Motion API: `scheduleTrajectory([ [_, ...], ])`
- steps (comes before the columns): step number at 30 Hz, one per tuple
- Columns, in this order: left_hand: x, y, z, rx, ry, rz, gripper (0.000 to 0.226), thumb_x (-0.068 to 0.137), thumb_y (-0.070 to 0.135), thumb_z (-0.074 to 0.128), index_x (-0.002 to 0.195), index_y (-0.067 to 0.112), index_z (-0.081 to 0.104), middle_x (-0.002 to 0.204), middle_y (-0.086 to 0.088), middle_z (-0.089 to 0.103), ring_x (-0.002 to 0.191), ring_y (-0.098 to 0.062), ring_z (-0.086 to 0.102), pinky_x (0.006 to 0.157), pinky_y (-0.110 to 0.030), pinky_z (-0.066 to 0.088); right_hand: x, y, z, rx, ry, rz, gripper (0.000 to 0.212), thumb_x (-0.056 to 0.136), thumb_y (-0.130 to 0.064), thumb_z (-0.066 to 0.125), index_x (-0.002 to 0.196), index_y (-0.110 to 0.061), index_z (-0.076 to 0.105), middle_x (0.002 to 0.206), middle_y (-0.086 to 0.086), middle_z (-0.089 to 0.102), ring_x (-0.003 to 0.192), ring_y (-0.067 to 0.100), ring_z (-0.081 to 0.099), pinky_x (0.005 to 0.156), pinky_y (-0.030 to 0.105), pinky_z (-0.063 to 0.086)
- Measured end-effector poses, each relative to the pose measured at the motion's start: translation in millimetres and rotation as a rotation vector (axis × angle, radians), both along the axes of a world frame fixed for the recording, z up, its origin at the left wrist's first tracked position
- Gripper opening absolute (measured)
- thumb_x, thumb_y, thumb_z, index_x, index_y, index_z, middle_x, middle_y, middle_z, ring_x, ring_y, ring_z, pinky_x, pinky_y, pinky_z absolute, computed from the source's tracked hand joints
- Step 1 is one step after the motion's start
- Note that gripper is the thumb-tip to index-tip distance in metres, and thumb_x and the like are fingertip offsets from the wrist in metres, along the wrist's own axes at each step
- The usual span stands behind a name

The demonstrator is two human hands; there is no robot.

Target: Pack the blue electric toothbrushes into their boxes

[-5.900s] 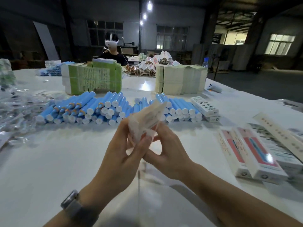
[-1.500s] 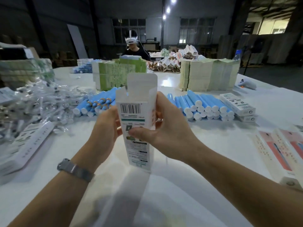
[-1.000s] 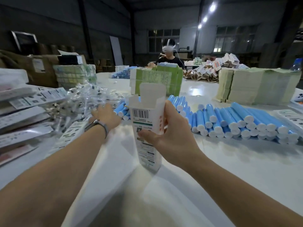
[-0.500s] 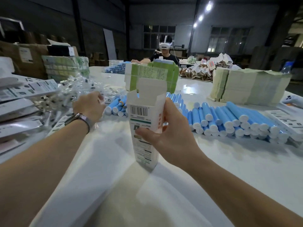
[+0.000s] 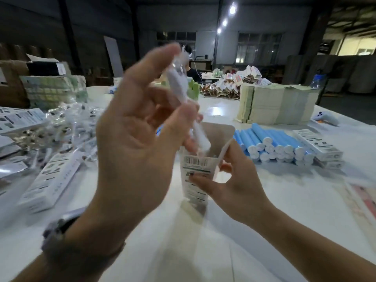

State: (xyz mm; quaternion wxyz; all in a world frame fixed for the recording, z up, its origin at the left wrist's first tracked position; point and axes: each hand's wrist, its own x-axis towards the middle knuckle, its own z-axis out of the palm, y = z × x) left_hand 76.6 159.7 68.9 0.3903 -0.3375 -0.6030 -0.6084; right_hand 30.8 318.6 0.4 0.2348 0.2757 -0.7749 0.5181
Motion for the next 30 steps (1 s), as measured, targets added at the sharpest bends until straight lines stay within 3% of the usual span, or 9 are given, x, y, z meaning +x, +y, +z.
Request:
scheduleTrajectory([
  [3, 2.7, 17.1, -25.6, 0.013, 0.013, 0.003, 0.032, 0.09, 0.005, 0.069, 0.114, 0.024, 0.056, 0.092, -0.006, 0.067, 0.079, -0.019, 0.07, 0.063, -0.023, 0.055, 4.7, 5.0, -2.6, -0.028, 0.031, -0.001, 0.044, 0.071, -0.024, 0.083, 0.101, -0.02, 0.051, 0.101, -0.014, 0.066, 0.092, 0.006, 0.066, 0.075, 0.025, 0.053],
  [6, -6.5, 18.7, -33.3, -0.023, 0.056, 0.14, 0.04, 0.089, 0.005, 0.072, 0.107, 0.034, 0.053, 0.095, 0.011, 0.067, 0.086, -0.019, 0.071, 0.061, -0.03, 0.051, 2.6, 8.7, -2.0, -0.013, 0.039, -0.018, 0.046, 0.071, -0.021, 0.083, 0.102, -0.018, 0.05, 0.101, -0.014, 0.065, 0.091, 0.006, 0.065, 0.073, 0.02, 0.054],
  [10, -15.8, 5.7, -31.0, -0.052, 0.125, 0.258, 0.04, 0.094, 0.01, 0.069, 0.114, 0.039, 0.051, 0.098, 0.005, 0.065, 0.088, -0.016, 0.067, 0.065, -0.027, 0.046, 1.5, 8.1, 1.6, 0.053, 0.084, -0.07, 0.044, 0.069, -0.033, 0.079, 0.085, -0.048, 0.04, 0.096, -0.017, 0.063, 0.09, 0.01, 0.066, 0.07, 0.033, 0.055],
  [12, -20.7, 3.0, -29.9, -0.083, 0.128, 0.283, 0.04, 0.093, 0.01, 0.069, 0.114, 0.039, 0.051, 0.098, 0.007, 0.064, 0.088, -0.013, 0.066, 0.066, -0.027, 0.048, 1.1, 5.8, 1.7, 0.088, 0.098, -0.079, 0.045, 0.069, -0.041, 0.077, 0.085, -0.053, 0.036, 0.094, -0.021, 0.061, 0.089, 0.012, 0.066, 0.068, 0.039, 0.056],
  [15, -26.3, 6.7, -33.2, -0.241, 0.115, 0.318, 0.035, 0.091, 0.011, 0.071, 0.113, 0.034, 0.058, 0.097, 0.022, 0.062, 0.086, -0.014, 0.064, 0.065, -0.03, 0.047, -2.0, 6.0, 1.4, 0.089, 0.107, -0.076, 0.044, 0.071, -0.035, 0.081, 0.089, -0.041, 0.041, 0.089, -0.023, 0.058, 0.084, 0.013, 0.063, 0.067, 0.041, 0.054],
  [19, -33.4, 8.6, -33.1, -0.364, 0.135, 0.371, 0.035, 0.09, 0.015, 0.07, 0.117, 0.036, 0.061, 0.096, 0.025, 0.061, 0.088, -0.013, 0.059, 0.072, -0.027, 0.046, -5.3, 10.0, 3.9, 0.071, 0.089, -0.069, 0.048, 0.07, -0.033, 0.082, 0.103, -0.031, 0.048, 0.094, -0.023, 0.061, 0.086, 0.008, 0.062, 0.066, 0.026, 0.052],
  [22, -39.4, 11.3, -33.5, -0.371, 0.124, 0.354, 0.033, 0.09, 0.011, 0.068, 0.117, 0.03, 0.063, 0.097, 0.012, 0.055, 0.092, -0.014, 0.056, 0.076, -0.032, 0.05, -6.8, 10.2, 5.2, 0.045, 0.047, -0.044, 0.052, 0.068, -0.033, 0.082, 0.107, -0.035, 0.048, 0.099, -0.02, 0.064, 0.091, 0.006, 0.063, 0.068, 0.022, 0.054],
  [26, -45.2, 14.4, -36.0, -0.382, 0.058, 0.309, 0.023, 0.092, 0.023, 0.061, 0.112, 0.032, 0.066, 0.112, 0.009, 0.043, 0.107, 0.001, 0.047, 0.092, -0.023, 0.047, -8.4, 11.5, 5.9, 0.027, 0.014, -0.008, 0.054, 0.068, -0.034, 0.081, 0.111, -0.025, 0.05, 0.097, -0.022, 0.063, 0.092, 0.005, 0.063, 0.067, 0.019, 0.053],
  [30, -43.3, 19.7, -45.9, -0.381, -0.09, 0.095, 0.03, 0.093, 0.013, 0.056, 0.115, 0.031, 0.064, 0.119, 0.0, 0.047, 0.116, 0.0, 0.052, 0.097, -0.034, 0.052, -9.9, 12.6, 6.9, -0.028, 0.006, 0.047, 0.051, 0.071, -0.031, 0.079, 0.113, -0.02, 0.052, 0.093, -0.022, 0.063, 0.087, 0.009, 0.064, 0.064, 0.018, 0.05],
])
